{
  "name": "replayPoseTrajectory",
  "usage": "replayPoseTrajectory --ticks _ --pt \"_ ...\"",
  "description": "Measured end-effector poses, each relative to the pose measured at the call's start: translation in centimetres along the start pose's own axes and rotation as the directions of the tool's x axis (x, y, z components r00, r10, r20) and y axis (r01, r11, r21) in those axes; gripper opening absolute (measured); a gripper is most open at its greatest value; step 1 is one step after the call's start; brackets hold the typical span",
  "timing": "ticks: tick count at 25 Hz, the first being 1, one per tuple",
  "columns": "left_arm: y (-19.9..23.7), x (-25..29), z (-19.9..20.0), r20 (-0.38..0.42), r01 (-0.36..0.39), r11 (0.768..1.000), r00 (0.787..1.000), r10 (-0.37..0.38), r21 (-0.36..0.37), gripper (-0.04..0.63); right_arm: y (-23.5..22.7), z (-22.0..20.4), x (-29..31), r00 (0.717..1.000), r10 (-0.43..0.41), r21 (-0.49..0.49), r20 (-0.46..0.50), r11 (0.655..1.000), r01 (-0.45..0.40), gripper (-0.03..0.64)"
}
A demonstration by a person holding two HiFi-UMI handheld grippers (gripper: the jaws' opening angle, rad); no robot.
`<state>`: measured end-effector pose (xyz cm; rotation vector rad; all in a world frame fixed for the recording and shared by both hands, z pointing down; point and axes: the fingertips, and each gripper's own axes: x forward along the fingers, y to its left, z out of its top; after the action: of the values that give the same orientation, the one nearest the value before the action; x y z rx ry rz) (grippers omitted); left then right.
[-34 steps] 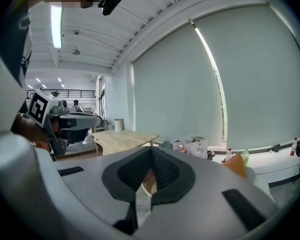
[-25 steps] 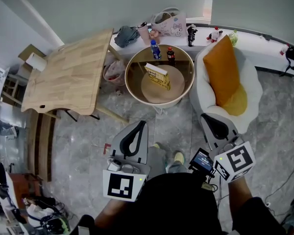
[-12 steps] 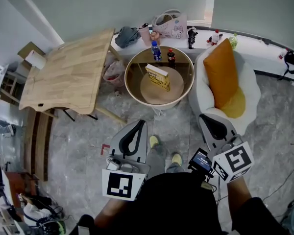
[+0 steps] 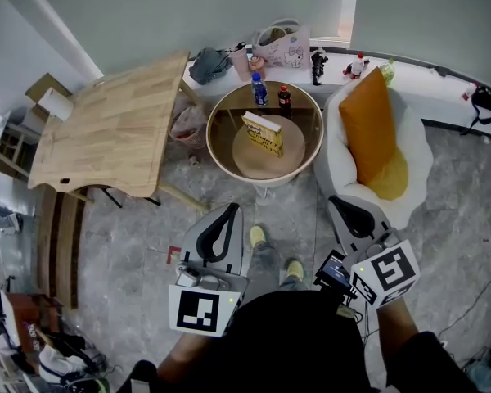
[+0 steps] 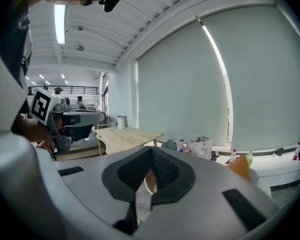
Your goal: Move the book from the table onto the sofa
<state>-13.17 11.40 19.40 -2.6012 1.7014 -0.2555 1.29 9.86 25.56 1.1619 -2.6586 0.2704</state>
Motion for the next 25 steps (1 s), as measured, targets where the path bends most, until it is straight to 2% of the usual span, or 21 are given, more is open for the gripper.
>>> replayPoseTrajectory --ticks 10,17,21,25 --pt "3.6 2.3 -0.8 0.005 0.023 1.0 1.0 -0.023 -0.021 0.008 -0.5 0.3 3.6 0.999 -0.024 0.003 -0.035 1.0 0.024 0.009" --pt "7.2 5.1 -1.4 -0.008 0.044 0.998 0.999 -0.044 -0.041 0.008 -1.1 1.5 7.9 0.998 -0.034 0.004 -0.052 0.999 0.034 0.009" --pt "9.4 7.1 -1.7 -0.011 0.05 0.998 0.999 -0.051 -0.049 0.008 -2.1 2.8 10.6 0.998 -0.058 0.011 -0.03 0.998 0.059 0.009" --pt "11.9 8.9 -2.0 -0.013 0.051 0.997 0.999 -0.052 -0.058 0.008 -2.7 3.1 13.3 0.997 -0.058 0.016 -0.055 0.998 0.059 0.009"
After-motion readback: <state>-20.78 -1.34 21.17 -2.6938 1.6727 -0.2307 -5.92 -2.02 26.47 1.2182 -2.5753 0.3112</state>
